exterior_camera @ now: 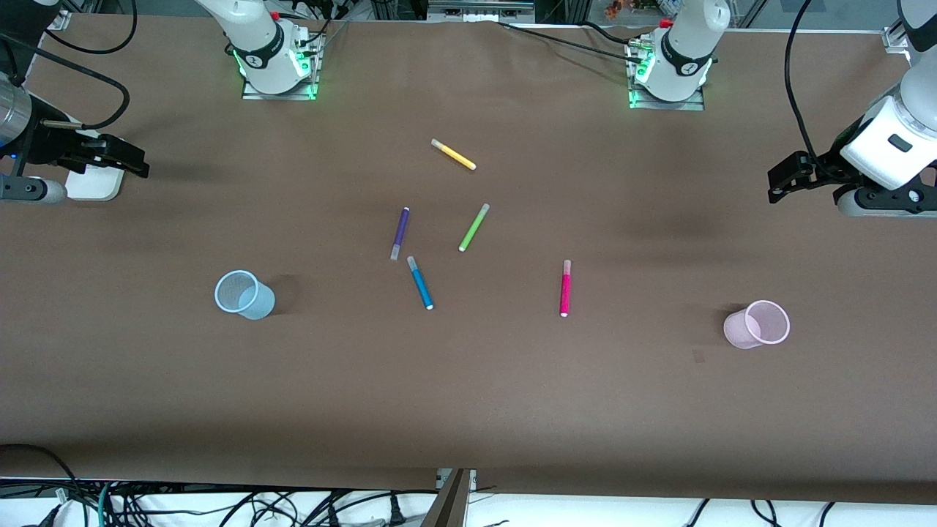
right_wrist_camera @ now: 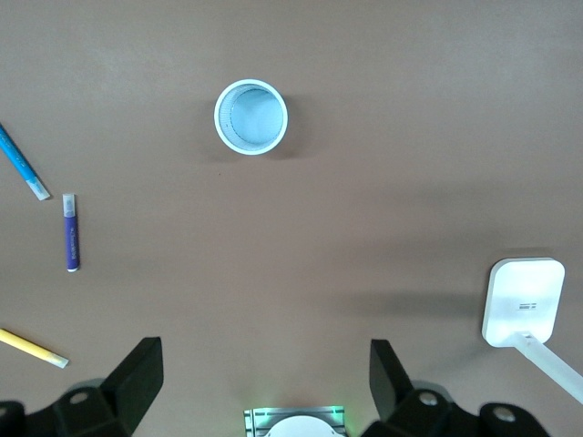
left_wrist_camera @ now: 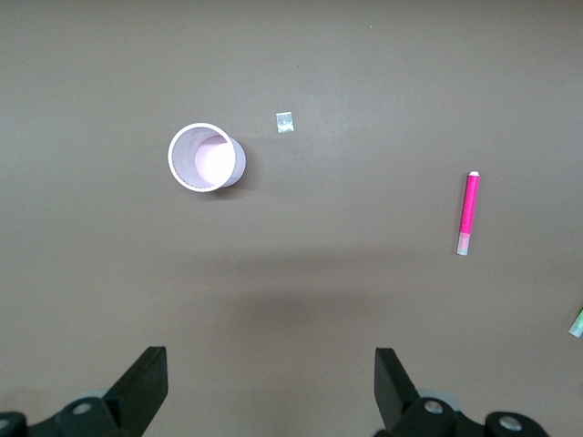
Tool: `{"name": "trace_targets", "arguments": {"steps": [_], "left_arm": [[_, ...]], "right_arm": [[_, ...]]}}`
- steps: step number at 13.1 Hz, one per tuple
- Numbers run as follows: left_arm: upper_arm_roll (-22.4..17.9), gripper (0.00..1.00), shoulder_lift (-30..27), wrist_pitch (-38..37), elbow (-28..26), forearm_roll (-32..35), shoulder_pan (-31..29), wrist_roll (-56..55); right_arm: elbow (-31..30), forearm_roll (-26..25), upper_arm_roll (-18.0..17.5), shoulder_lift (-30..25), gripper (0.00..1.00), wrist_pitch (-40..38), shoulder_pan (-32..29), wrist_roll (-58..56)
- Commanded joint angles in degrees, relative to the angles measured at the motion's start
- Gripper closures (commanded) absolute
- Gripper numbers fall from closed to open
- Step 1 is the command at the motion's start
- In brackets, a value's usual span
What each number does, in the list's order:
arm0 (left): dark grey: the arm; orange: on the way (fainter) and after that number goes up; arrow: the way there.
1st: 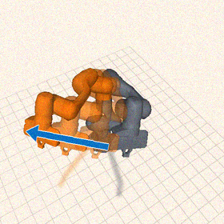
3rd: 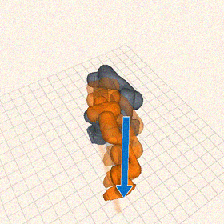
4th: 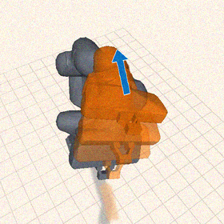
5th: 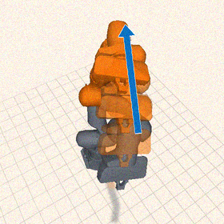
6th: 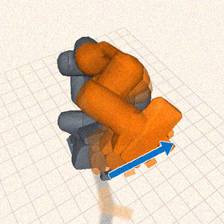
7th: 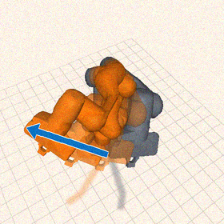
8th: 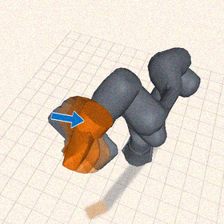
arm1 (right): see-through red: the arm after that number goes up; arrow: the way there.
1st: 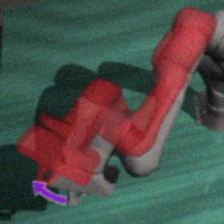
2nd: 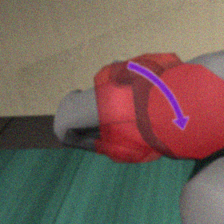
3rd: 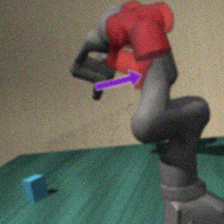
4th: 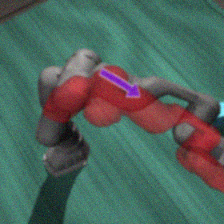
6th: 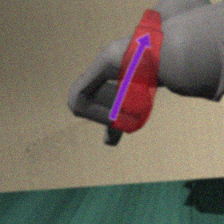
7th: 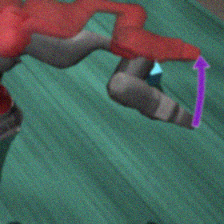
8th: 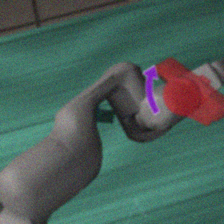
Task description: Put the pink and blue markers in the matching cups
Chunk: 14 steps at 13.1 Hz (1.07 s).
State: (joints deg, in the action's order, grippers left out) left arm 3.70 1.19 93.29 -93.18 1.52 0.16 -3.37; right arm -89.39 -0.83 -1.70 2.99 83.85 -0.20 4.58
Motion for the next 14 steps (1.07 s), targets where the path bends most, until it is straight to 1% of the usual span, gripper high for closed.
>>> {"name": "trace_targets", "arguments": {"steps": [1,4,6,7,8,10,12,14], "left_arm": [[0.0,0.0,0.2,-0.6,0.8,-0.6,0.1,0.2],[0.0,0.0,0.2,-0.6,0.8,-0.6,0.1,0.2],[0.1,0.0,0.2,-0.7,0.7,-0.7,0.1,0.0],[0.0,0.0,0.2,-1.7,0.7,-0.7,0.1,0.3],[0.0,0.0,0.2,-2.2,0.7,-0.7,0.1,0.3],[0.1,0.0,1.6,-3.6,0.5,-0.7,0.4,0.3],[1.2,0.0,4.2,-8.6,0.1,-0.7,1.2,0.4],[2.5,0.0,6.8,-8.1,-1.0,-0.7,1.2,-0.5]], "right_arm": [[1.7,0.8,-0.7,0.7,0.0,-1.1,-0.9,-0.5],[1.8,0.9,-0.8,0.7,0.0,-0.2,-0.8,0.1],[1.6,2.8,-0.9,2.4,0.0,3.0,0.1,-0.7],[1.7,2.7,-0.9,5.7,0.0,3.3,2.8,-0.6],[1.8,3.0,-0.9,7.4,0.0,3.7,4.9,-0.1],[2.4,2.9,-0.9,11.3,0.0,9.5,9.1,-0.7],[2.7,2.6,-0.9,16.7,0.0,14.4,13.2,-0.4],[3.4,2.3,-0.9,21.5,0.0,19.5,16.9,-0.2]]}}
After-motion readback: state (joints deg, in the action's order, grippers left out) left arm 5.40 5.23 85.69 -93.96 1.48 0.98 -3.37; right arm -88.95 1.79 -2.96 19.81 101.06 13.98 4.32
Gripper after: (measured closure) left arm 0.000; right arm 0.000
